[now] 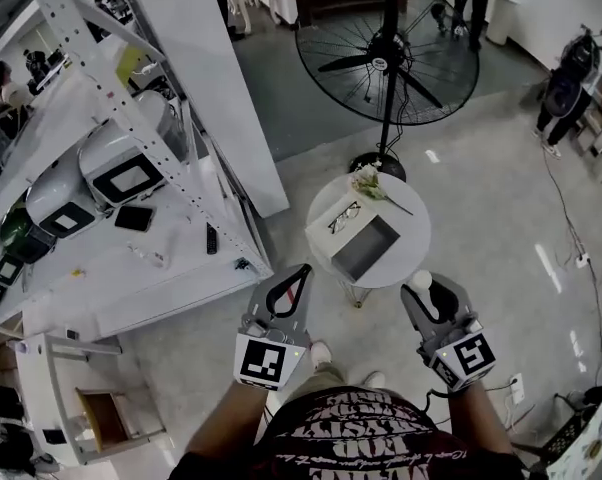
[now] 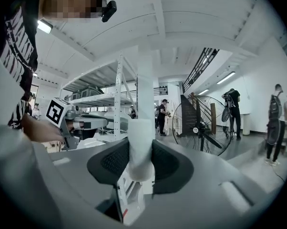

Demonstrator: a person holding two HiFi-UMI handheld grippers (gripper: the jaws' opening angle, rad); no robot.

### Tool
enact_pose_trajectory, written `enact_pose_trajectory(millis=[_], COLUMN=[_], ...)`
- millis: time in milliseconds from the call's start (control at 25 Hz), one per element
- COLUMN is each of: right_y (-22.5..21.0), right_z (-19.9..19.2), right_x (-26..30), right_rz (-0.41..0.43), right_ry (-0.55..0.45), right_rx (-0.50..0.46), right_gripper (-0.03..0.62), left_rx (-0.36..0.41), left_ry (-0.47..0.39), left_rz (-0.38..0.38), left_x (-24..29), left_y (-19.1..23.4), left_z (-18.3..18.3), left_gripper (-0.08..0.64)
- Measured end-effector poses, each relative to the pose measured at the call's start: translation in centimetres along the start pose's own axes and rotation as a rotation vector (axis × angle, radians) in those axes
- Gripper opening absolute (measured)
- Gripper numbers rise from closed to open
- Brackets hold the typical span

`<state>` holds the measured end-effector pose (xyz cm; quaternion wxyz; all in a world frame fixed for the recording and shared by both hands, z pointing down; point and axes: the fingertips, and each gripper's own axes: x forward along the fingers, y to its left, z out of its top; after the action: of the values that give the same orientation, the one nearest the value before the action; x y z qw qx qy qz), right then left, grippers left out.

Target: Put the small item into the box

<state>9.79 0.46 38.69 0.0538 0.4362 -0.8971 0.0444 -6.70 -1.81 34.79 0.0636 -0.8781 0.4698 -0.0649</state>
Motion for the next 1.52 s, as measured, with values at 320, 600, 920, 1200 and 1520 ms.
enact_pose_trajectory(millis=[320, 600, 920, 1200, 1520], right_y=[-1.0, -1.1, 0.0, -0.6, -2.2], right_z=[0.4, 1.4, 2.5, 2.3, 1.8], right_x=[3.7, 7.1, 9.9, 9.7, 10.7], right_rz=[-0.06, -0.106, -0.131, -0.181, -0.177], right_ry=[0.008, 0.017, 0.022, 0.052, 0.058], right_rx=[0.006, 0.0, -0.031, -0.037, -0.028], right_gripper=[0.166, 0.166, 0.166, 0.166, 0.166], left_rx=[-0.032, -0.043, -0.07, -0.112, -0.101], left_ry=[0.027, -0.006, -0.041, -0.016, 0.006], left_rz=[-0.074, -0.093, -0.132, -0.188, -0.226], left_x=[3.1, 4.7, 5.2, 6.5, 8.5], left_y=[3.0, 6.1, 9.5, 9.3, 8.2], left_z=[-2.0, -2.1, -2.6, -4.5, -5.1], left_gripper=[0.0, 0.0, 0.0, 0.0, 0.0])
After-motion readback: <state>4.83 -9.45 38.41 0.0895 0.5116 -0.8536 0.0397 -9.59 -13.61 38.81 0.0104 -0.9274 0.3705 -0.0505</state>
